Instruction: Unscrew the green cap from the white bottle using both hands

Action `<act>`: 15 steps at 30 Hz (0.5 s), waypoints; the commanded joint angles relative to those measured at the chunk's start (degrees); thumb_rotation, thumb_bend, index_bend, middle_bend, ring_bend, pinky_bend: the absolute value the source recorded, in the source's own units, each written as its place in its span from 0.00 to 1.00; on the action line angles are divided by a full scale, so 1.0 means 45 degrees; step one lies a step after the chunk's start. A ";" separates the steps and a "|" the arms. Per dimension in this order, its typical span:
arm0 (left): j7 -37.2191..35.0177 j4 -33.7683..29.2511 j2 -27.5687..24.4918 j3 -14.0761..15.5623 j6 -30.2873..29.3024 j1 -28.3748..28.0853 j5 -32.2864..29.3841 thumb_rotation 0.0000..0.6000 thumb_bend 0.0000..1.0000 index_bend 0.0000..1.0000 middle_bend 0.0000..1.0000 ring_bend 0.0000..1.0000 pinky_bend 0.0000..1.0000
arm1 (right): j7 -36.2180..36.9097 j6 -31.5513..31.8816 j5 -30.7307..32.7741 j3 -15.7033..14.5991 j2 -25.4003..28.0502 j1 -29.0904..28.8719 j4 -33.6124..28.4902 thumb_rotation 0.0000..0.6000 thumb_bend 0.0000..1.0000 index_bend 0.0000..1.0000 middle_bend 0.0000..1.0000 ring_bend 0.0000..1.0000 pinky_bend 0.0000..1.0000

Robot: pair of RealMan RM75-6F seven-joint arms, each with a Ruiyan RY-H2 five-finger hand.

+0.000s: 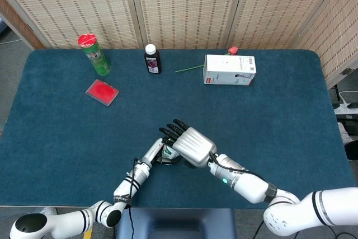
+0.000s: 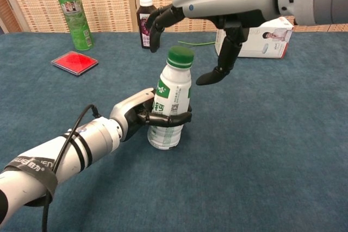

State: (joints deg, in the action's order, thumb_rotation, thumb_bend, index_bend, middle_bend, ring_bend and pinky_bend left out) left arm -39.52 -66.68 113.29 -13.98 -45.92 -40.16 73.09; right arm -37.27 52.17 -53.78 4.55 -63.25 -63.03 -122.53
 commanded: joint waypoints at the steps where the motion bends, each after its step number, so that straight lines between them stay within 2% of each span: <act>1: 0.0003 -0.0033 -0.0027 0.0018 -0.0118 0.0029 0.0095 1.00 0.88 0.71 0.77 0.32 0.00 | -0.0015 0.0722 -0.0521 0.0113 -0.0075 0.0324 0.0146 1.00 0.18 0.20 0.00 0.00 0.00; 5: 0.0033 -0.0134 -0.0104 0.0083 -0.0277 0.0093 0.0227 1.00 0.87 0.71 0.77 0.32 0.00 | -0.0252 0.1044 -0.0082 0.0047 -0.0108 0.0498 0.0619 1.00 0.18 0.20 0.00 0.00 0.00; 8: 0.0094 -0.0196 -0.0133 0.0121 -0.0344 0.0116 0.0273 1.00 0.87 0.71 0.77 0.32 0.00 | -0.0097 0.0777 0.0412 -0.0011 0.0017 0.0536 0.0794 1.00 0.18 0.20 0.00 0.00 0.00; 15: 0.0236 -0.0108 -0.0114 0.0077 -0.0301 0.0084 0.0169 1.00 0.87 0.71 0.77 0.31 0.00 | 0.0065 0.0211 0.0190 -0.0341 0.0333 0.0671 0.0689 1.00 0.18 0.23 0.00 0.00 0.00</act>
State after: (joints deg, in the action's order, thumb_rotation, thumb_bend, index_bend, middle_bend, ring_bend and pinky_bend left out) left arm -38.48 -67.20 112.75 -13.61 -47.32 -39.75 73.89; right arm -37.09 53.26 -52.78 3.12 -61.85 -60.10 -119.35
